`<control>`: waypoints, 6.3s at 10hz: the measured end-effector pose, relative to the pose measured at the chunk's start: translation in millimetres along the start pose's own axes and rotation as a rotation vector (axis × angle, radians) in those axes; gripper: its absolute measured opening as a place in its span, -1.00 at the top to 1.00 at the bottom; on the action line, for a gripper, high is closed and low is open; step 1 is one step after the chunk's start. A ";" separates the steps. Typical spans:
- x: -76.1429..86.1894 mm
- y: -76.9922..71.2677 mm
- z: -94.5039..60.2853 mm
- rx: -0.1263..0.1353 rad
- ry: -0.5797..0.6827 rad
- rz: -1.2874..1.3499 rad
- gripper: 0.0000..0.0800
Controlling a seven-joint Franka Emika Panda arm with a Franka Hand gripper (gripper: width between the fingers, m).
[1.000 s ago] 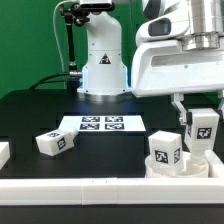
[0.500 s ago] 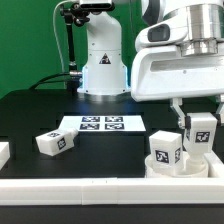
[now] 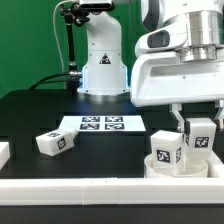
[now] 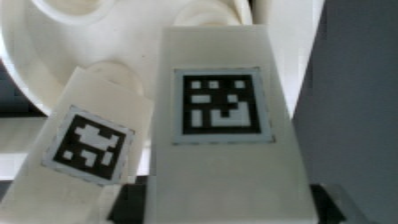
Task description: Assemble stool
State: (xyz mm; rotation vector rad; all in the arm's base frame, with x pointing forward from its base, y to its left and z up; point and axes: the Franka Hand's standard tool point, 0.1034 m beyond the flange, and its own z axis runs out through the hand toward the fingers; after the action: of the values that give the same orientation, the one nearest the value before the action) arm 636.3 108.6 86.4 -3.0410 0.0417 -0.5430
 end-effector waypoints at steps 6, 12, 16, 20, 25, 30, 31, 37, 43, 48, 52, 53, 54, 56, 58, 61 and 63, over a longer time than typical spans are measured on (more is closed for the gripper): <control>1.5 1.1 0.5 0.000 0.027 -0.004 -0.09; 9.3 -1.0 -13.9 0.006 0.014 -0.004 -0.62; 12.6 3.7 -15.1 0.004 0.005 -0.017 -0.62; 9.0 3.5 -13.1 0.002 -0.039 -0.017 -0.62; -9.5 -0.7 -17.0 -0.002 -0.410 -0.019 -0.62; -3.4 -1.9 -11.7 0.000 -0.417 -0.034 -0.62; -3.2 -1.0 -11.3 0.001 -0.416 -0.040 -0.62; -0.3 0.2 -8.3 0.002 -0.391 -0.045 0.16; -0.5 0.6 -8.2 -0.047 -0.389 0.217 0.16; -1.3 -0.3 -7.6 -0.111 -0.386 0.696 0.16; -2.9 -2.2 -7.3 -0.167 -0.375 0.960 0.16; -3.3 -3.1 -7.2 -0.186 -0.370 1.059 0.16; -3.4 -3.3 -7.1 -0.195 -0.368 1.101 0.16; -3.5 -4.1 -6.8 -0.224 -0.357 1.252 0.16; -3.8 -5.8 -7.0 -0.247 -0.350 1.352 0.16; -3.2 -7.3 -6.9 -0.285 -0.336 1.496 0.16; -1.4 -8.2 -6.2 -0.286 -0.317 1.637 0.16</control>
Offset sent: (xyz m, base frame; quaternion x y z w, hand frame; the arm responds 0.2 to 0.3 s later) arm 0.0000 0.0000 0.0000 0.0000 0.0000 0.0000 1.0000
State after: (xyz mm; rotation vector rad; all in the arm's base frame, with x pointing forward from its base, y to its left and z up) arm 633.0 116.6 92.2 -2.0786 2.2934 0.1307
